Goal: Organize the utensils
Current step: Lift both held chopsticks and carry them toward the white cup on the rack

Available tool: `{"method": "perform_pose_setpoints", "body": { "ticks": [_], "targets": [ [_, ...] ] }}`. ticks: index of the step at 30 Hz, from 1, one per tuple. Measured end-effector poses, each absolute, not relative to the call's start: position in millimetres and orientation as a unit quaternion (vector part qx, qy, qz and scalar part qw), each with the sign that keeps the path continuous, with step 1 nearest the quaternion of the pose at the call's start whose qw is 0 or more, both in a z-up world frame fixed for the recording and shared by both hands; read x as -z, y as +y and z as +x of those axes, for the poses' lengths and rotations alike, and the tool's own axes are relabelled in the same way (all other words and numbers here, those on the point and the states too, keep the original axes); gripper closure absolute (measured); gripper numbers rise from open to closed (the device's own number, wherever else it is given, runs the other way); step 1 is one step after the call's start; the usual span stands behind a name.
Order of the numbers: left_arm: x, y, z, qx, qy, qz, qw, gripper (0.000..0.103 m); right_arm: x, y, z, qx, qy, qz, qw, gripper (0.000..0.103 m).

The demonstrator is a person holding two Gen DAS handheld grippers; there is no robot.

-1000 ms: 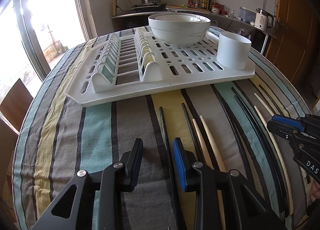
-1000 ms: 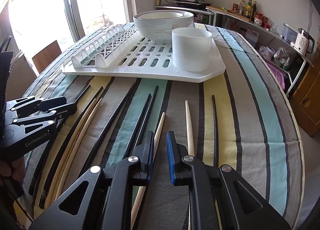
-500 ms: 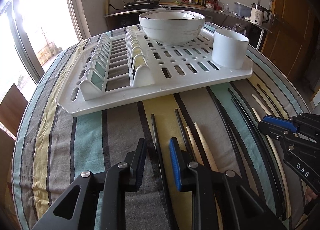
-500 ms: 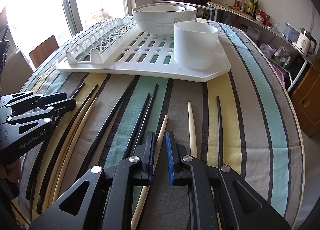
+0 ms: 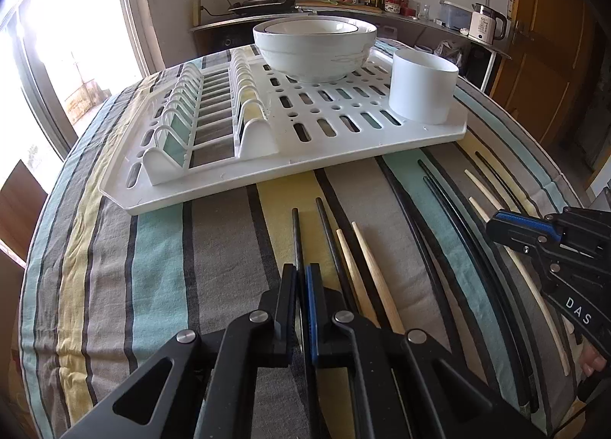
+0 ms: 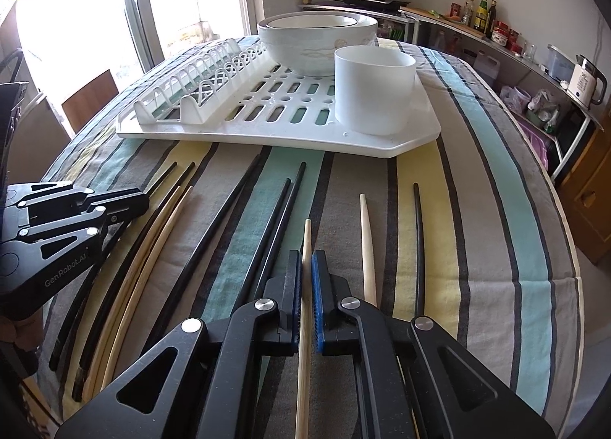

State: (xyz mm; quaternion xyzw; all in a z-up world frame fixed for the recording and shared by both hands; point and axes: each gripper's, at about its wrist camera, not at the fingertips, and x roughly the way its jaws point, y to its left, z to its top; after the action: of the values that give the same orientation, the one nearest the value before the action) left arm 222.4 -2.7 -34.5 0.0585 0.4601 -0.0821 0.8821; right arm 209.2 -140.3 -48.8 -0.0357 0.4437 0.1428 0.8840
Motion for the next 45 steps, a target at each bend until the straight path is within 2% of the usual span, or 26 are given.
{"method": "perform_pose_setpoints", "body": {
  "ticks": [6,25,35,45],
  "targets": [
    [17,-5,213,0.095,0.442,0.056,0.89,0.098,30,-148,200,-0.164,0.418,-0.008,0.894,0.098],
    [-94,15,171,0.107,0.337,0.016,0.935,0.098,-39,-170,177,-0.19,0.325,0.035,0.926,0.098],
    [-124,13,161,0.11,0.305,0.019,0.946,0.099,-60,-182,170,-0.199,0.288,0.055,0.935,0.098],
    [-153,-5,182,0.13,0.285,0.019,0.95,0.099,-70,-201,198,-0.22,0.271,0.096,0.932,0.098]
  ]
}}
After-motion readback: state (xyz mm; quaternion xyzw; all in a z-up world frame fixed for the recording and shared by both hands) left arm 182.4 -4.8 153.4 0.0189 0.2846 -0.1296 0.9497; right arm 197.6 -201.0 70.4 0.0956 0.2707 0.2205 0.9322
